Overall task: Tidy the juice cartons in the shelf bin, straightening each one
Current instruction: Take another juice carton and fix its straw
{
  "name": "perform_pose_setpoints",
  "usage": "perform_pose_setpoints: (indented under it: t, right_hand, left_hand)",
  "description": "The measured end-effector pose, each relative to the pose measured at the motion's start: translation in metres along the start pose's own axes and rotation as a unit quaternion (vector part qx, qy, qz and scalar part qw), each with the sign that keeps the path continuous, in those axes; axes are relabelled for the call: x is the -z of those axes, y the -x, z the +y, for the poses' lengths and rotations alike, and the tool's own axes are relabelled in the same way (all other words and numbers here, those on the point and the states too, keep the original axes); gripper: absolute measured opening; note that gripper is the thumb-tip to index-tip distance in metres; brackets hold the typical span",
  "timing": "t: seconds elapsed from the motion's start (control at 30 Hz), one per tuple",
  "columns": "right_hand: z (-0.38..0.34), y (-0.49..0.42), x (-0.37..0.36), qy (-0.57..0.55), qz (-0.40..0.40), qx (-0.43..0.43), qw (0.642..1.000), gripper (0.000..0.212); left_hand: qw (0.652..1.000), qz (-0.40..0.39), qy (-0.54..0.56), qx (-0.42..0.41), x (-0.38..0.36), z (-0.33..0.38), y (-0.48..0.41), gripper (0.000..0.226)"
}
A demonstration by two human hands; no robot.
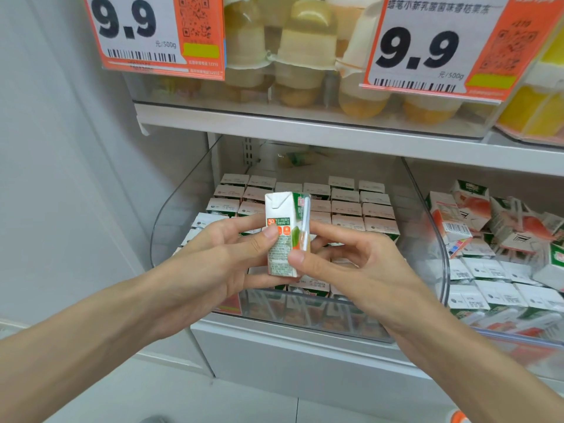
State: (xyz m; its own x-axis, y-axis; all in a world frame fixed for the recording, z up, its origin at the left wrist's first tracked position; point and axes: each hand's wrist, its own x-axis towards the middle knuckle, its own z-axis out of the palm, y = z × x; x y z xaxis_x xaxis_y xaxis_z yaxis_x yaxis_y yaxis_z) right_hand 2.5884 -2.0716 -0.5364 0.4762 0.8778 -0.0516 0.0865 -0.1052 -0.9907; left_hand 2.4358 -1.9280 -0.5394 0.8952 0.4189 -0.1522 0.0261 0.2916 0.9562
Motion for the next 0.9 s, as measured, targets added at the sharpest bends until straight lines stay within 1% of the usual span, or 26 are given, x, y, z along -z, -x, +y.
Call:
perform_pose_setpoints:
  t: [0.1,0.2,0.27,0.4,0.53,0.7,0.8,0.9]
  right_hand:
    - [0.001,-0.002,0.0,-0.023,-0.005,-0.02,1.0,0.041]
    - [0.001,-0.003,0.002,-0.038,0.01,-0.034,0.999,0.049]
    - [0.003,-0.003,0.003,-0.04,0.013,-0.035,0.998,0.045]
    - [0.003,-0.004,0.004,-0.033,0.013,-0.019,0.999,0.025]
    - [0.001,-0.003,0.002,-0.032,0.004,-0.024,0.999,0.024]
    - [-0.002,0.002,-0.001,-0.006,-0.05,-0.046,0.998,0.034]
    - [-0.005,0.0,-0.004,-0.034,-0.02,-0.075,0.996,0.037]
    - [-0.008,-0.003,-0.004,-0.06,0.024,-0.091,0.994,0.042]
  left_hand:
    - [1.0,0.03,0.009,0.005,0.001,-0.001,-0.001,0.046]
    - [1.0,0.02,0.022,0.005,-0.001,0.003,-0.001,0.043]
    - [0.999,0.02,0.035,0.008,-0.001,0.005,-0.001,0.041]
    - [0.997,0.049,0.049,0.022,-0.003,0.005,0.0,0.046]
    - [0.994,0.103,0.012,0.032,-0.003,0.004,0.0,0.048]
    - [0.983,0.152,-0.101,0.017,-0.008,0.003,0.001,0.049]
    - [0.98,0.172,-0.103,0.01,-0.01,0.001,0.0,0.048]
    - [0.984,0.153,-0.091,-0.017,-0.008,0.002,0.002,0.038]
